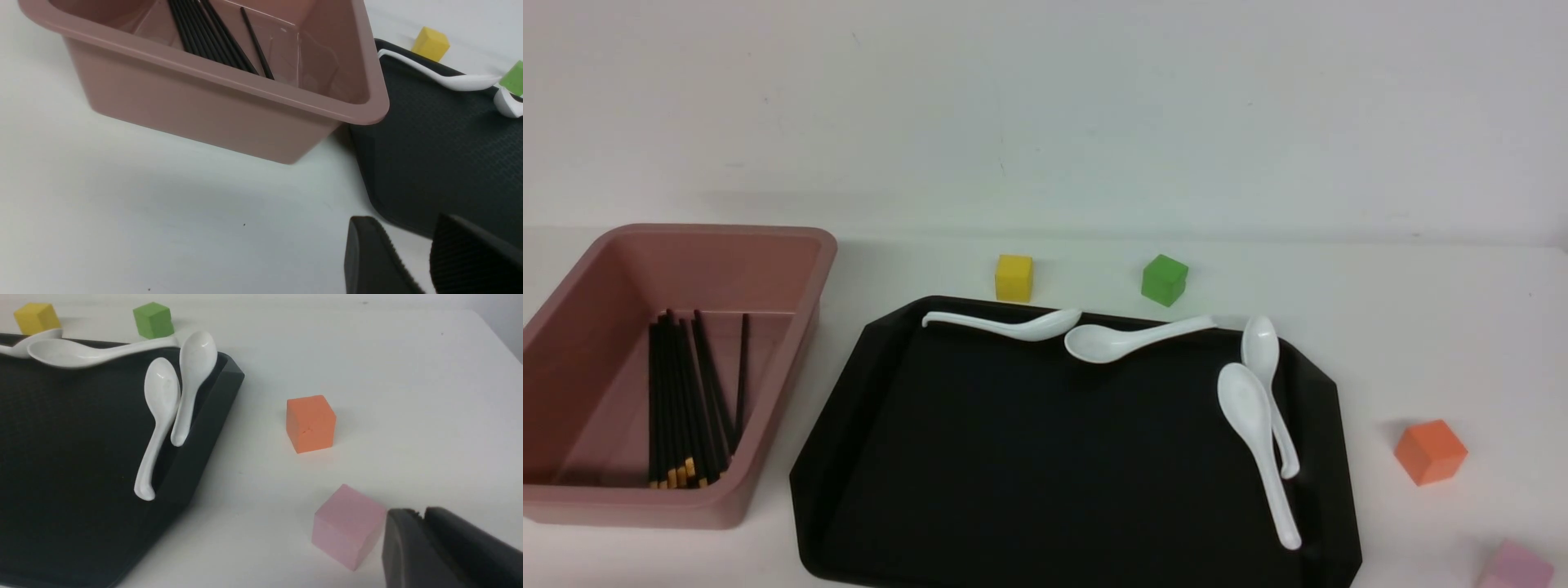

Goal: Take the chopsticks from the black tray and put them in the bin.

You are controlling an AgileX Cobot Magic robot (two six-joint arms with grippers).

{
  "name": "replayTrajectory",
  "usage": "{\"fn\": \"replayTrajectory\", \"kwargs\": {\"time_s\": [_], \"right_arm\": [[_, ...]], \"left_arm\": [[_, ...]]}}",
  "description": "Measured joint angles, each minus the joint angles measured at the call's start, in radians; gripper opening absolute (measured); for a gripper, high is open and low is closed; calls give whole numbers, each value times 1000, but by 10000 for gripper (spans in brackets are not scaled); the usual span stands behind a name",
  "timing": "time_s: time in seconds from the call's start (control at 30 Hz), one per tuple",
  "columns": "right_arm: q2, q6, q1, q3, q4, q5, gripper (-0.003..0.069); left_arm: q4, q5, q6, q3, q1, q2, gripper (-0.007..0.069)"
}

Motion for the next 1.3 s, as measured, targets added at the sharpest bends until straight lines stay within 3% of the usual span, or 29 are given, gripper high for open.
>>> {"fn": "replayTrajectory", "kwargs": {"time_s": [1.3], "right_arm": [[0, 0, 0, 0, 4, 0, 125]], "left_arm": [[0, 0, 0, 0, 0, 0, 239]]}}
